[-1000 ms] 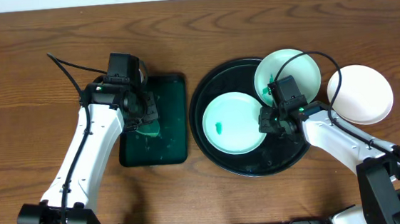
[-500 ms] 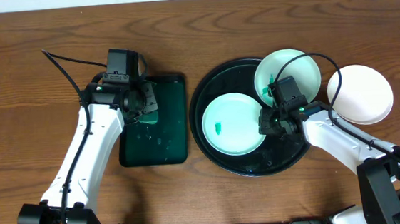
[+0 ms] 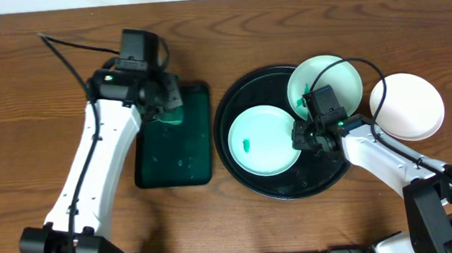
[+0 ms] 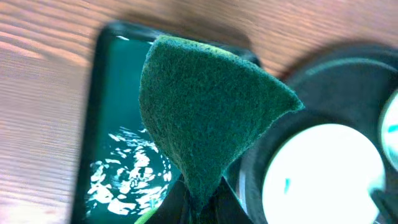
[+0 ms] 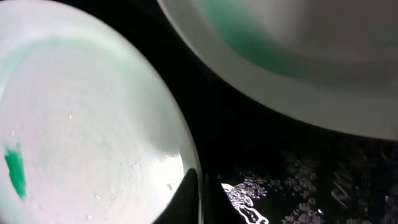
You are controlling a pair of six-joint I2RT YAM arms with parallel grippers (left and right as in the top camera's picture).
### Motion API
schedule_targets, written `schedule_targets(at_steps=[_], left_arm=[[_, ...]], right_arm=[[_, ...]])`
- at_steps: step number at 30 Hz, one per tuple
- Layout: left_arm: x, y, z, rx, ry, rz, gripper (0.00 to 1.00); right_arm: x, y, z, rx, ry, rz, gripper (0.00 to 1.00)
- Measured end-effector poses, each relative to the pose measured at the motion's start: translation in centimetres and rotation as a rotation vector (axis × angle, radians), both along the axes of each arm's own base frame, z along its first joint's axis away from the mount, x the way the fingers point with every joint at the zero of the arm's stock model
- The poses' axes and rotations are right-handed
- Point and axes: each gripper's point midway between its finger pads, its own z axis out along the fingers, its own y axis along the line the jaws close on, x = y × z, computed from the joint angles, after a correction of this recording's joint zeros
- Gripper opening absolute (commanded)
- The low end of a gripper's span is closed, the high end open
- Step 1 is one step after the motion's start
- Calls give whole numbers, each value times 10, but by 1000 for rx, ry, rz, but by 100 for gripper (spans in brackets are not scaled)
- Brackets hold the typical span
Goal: Clean dirty plates on tray and stack at the side
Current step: 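Move the sponge with the left gripper onto the tilted pale green plate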
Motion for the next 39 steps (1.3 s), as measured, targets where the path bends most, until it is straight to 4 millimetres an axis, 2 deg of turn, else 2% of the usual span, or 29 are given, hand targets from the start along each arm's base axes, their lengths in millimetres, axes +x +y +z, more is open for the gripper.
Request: schedule_targets(at_steps=[4, 8, 13, 16, 19, 24, 39], left_arm=[[-10, -43, -3, -50, 16, -70, 7], [-17, -85, -14, -82, 40, -115, 7], [-18, -135, -47, -96, 76, -166, 7], [-31, -161, -77, -82, 140, -206, 7], [-38, -168, -95, -75, 191, -186, 7], [-39, -166, -111, -69, 237, -125, 7], [-38, -164, -143, -9, 274, -134, 7]], right_arm=[[-1, 0, 0, -1, 4, 0, 1], [-1, 0, 0, -1, 4, 0, 1], [-1, 0, 0, -2, 4, 0, 1], [-1, 0, 0, -1, 4, 0, 1], [-1, 0, 0, -2, 4, 0, 1], [-1, 0, 0, -2, 5, 0, 1], [-1, 0, 0, -2, 4, 0, 1]])
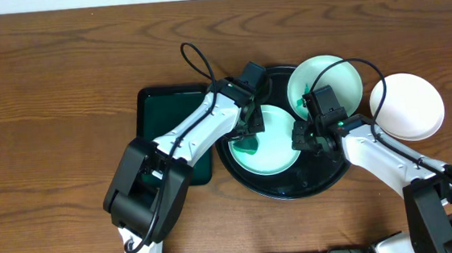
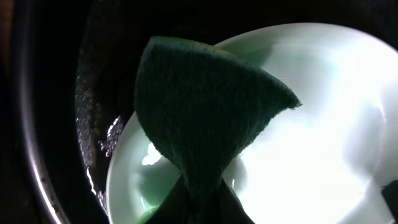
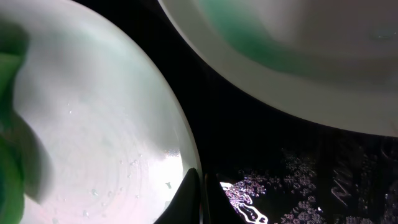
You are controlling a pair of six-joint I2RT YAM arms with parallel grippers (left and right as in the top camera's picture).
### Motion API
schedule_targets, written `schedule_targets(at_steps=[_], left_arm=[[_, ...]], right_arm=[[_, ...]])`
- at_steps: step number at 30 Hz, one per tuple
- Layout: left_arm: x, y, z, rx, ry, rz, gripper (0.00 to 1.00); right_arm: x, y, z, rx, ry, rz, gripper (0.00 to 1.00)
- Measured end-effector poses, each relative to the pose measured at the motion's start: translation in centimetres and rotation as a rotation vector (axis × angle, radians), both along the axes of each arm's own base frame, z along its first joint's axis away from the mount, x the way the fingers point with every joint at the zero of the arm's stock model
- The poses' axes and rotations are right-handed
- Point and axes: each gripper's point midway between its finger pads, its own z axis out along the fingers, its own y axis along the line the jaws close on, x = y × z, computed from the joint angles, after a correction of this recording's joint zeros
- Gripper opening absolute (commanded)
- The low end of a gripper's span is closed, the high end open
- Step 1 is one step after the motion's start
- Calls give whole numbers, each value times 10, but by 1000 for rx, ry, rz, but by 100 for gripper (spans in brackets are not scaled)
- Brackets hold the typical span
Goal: Clean dirty plates on tray and stack at the side
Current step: 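Move the sponge with the left gripper onto the tilted pale green plate, then scrub the pale green plate with the sponge in the left gripper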
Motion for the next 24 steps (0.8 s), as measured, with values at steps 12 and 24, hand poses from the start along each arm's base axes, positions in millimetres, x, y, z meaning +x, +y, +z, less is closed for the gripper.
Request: schedule_targets(at_steps=[12, 24], left_arm=[[3, -9, -21, -41, -62, -88, 7], [0, -18, -21, -191, -48, -118, 7]], right_arm=[[-1, 0, 0, 1, 2, 0, 1], [0, -1, 0, -6, 0, -2, 1]])
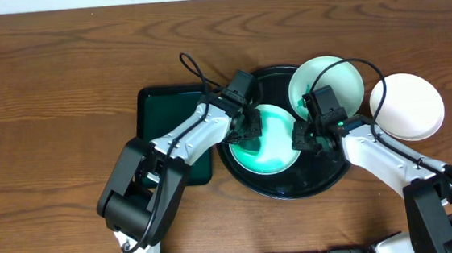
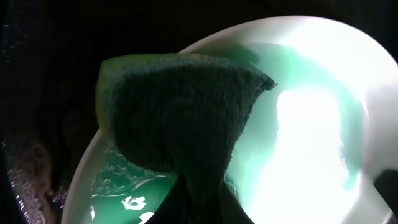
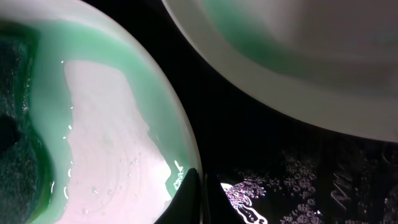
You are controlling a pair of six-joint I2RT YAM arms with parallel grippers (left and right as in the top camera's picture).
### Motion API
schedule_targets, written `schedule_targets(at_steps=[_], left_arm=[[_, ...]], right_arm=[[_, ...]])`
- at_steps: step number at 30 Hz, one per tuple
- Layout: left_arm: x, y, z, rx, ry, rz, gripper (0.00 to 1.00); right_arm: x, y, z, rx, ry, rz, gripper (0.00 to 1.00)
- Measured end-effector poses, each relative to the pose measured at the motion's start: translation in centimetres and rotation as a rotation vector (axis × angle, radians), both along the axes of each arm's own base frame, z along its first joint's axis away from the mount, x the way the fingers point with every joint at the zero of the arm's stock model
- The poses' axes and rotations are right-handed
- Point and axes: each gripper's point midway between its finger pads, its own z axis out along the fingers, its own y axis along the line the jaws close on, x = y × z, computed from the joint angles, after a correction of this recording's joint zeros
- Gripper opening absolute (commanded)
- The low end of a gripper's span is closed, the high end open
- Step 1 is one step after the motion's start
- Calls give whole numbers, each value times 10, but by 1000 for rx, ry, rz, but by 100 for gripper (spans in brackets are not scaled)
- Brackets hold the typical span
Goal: Clean dirty plates on tray and stack at the side
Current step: 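Scrub the pale green plate with the sponge in the left gripper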
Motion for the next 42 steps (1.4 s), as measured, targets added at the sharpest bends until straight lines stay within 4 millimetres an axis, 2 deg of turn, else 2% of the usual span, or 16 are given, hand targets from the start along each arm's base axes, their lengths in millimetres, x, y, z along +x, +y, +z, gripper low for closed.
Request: schedule_targets(at_steps=[12, 16, 19, 21, 23, 26, 29, 34, 42], left_arm=[[-11, -25, 6, -167, 55, -68, 7], [-28, -35, 15, -212, 85, -108, 7], [-42, -46, 37, -259, 68, -153, 7], [-41, -49, 59, -285, 18, -166, 7], [-36, -46, 82, -288, -53, -156, 7], [-28, -34, 96, -242, -122, -117, 7], [-22, -21, 88, -166, -134, -69, 7], [-11, -4, 61, -39, -144, -16, 7], [6, -6, 21, 27, -178, -66, 7]], right_arm=[[3, -9, -1, -46, -16, -13, 1], [3, -9, 0, -47, -17, -10, 1], [3, -8, -1, -44, -15, -8, 1], [2, -7, -1, -37, -13, -5, 1], [2, -6, -1, -31, -11, -2, 1], [1, -5, -1, -29, -10, -2, 1], [1, -6, -1, -29, -10, -2, 1], [2, -5, -1, -28, -10, -2, 1], [2, -5, -1, -28, -10, -2, 1]])
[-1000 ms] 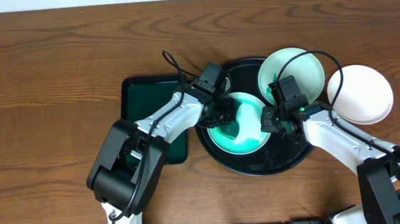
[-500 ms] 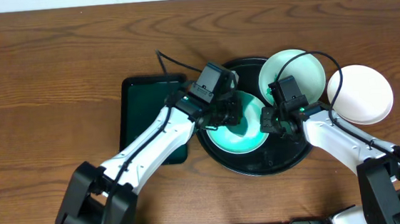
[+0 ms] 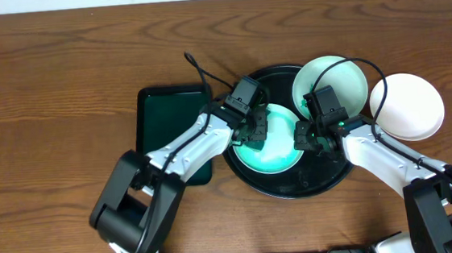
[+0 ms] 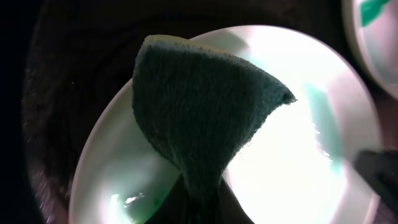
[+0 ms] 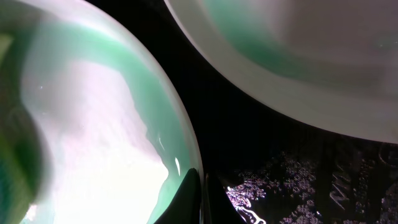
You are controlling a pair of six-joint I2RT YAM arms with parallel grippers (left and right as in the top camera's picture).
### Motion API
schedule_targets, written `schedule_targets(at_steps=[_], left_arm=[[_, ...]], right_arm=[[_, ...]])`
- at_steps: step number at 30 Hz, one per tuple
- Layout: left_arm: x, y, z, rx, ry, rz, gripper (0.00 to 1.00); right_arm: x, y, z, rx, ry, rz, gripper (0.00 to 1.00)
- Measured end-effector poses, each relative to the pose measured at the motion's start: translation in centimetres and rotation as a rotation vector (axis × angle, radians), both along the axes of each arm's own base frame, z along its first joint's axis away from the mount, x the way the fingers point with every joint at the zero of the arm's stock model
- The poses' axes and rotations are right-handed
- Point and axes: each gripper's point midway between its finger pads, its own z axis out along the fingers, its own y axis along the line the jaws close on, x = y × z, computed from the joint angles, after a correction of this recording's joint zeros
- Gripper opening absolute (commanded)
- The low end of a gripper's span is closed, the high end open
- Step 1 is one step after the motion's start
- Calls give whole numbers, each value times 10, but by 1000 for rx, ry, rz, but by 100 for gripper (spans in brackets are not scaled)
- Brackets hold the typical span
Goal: Clean dirty plates on tray and stack at the side
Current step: 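Scrub the pale green plate with the sponge in the left gripper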
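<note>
A round black tray (image 3: 327,179) holds a white plate (image 3: 281,156) smeared with green liquid and a second stained white plate (image 3: 344,81) leaning at its back right. My left gripper (image 3: 252,128) is shut on a dark green sponge (image 4: 199,118), which hangs over the smeared plate (image 4: 323,143). My right gripper (image 3: 304,136) is shut on that plate's right rim (image 5: 186,155), one finger inside and one outside. A clean white plate (image 3: 406,106) lies on the table right of the tray.
A dark green rectangular tray (image 3: 165,123) of water lies left of the black tray. The wooden table (image 3: 45,92) surrounds everything. Water droplets (image 5: 298,180) glisten on the black tray floor beside my right fingers.
The sponge has shifted from the plate's left part toward its middle and top. Green liquid is spread wider across the plate. My right gripper still pinches the rim in the same place.
At first my left gripper held the sponge over the green water tray, and the plate bore one small green stain. Then the sponge was over the plate's left side. Then green liquid spread over the plate. All along my right gripper held the rim.
</note>
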Motion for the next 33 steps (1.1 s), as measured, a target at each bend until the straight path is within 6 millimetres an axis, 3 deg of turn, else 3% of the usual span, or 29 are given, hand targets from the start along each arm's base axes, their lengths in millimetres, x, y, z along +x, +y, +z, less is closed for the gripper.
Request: schedule_targets(at_steps=[4, 10, 13, 15, 18, 21, 23, 28, 33], left_arm=[[3, -1, -15, 21, 6, -24, 7], [-7, -16, -12, -109, 82, -115, 7], [-24, -36, -3, -205, 132, -185, 7], [-32, -46, 10, -250, 132, -220, 7], [-28, -48, 38, -277, 65, -228, 7], [-19, -42, 71, -270, -38, -207, 7], [-14, -33, 80, -237, -84, -180, 7], [-8, -10, 61, -97, -86, -112, 7], [1, 1, 36, -6, -88, -81, 7]], right_arm=[[0, 0, 0, 1, 0, 0, 1], [0, 0, 0, 1, -1, 0, 1], [0, 0, 0, 1, -1, 0, 1], [0, 0, 0, 1, -1, 0, 1], [0, 0, 0, 1, -1, 0, 1], [0, 0, 0, 1, -1, 0, 1], [0, 0, 0, 1, -1, 0, 1], [0, 0, 0, 1, -1, 0, 1], [0, 0, 0, 1, -1, 0, 1]])
